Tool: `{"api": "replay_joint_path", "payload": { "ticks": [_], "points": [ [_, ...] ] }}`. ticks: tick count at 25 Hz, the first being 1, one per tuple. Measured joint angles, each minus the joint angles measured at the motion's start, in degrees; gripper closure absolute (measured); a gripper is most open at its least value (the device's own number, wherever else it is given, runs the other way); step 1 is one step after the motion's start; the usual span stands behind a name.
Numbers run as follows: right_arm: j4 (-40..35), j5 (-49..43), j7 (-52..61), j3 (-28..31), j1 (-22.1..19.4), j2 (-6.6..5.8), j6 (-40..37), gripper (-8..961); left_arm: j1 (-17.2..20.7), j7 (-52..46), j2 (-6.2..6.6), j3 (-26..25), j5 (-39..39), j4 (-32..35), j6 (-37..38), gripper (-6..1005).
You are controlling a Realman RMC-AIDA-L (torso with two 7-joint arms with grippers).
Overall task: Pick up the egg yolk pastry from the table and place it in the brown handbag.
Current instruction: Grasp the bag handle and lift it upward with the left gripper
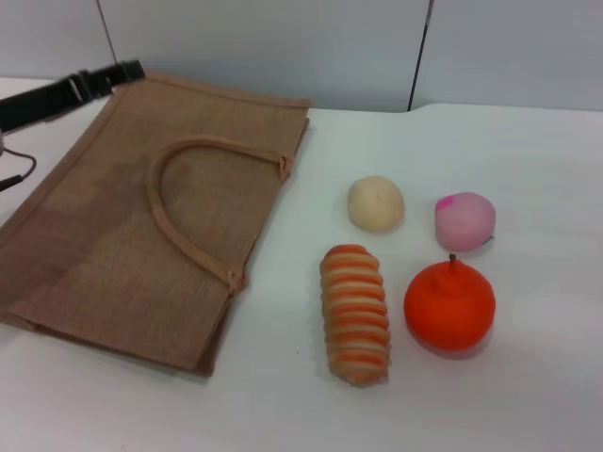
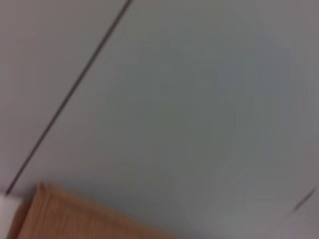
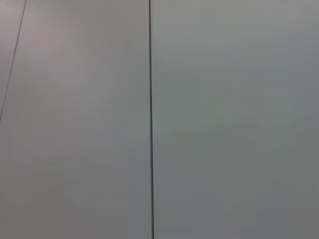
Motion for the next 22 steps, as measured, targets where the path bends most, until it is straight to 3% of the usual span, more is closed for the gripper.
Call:
{"api": "replay_joint_path", "payload": {
  "ticks": [1, 11, 15, 22],
  "points": [
    [0.0, 0.0, 0.0, 0.01, 0.03, 0.0, 0.0, 98, -1.82, -4.74, 0.11, 0.0, 6.81, 1.35, 0.59, 212],
    [0.0, 0.02, 0.0, 0.03, 0.15, -0.05, -0.01, 98, -8.2, -20.74, 0.23, 0.0, 31.42, 2.77, 4.19, 213],
    [0.0, 0.13, 0.0, 0.03, 0.12, -0.08, -0.01, 98, -9.26, -22.58, 0.25, 0.76, 35.46, 2.8, 5.38, 214],
    [0.0, 0.24, -0.01, 0.03, 0.17, -0.09, -0.01, 98, -9.7, -24.0, -0.08, 5.28, 36.11, 2.79, 6.91, 215]
  ]
}}
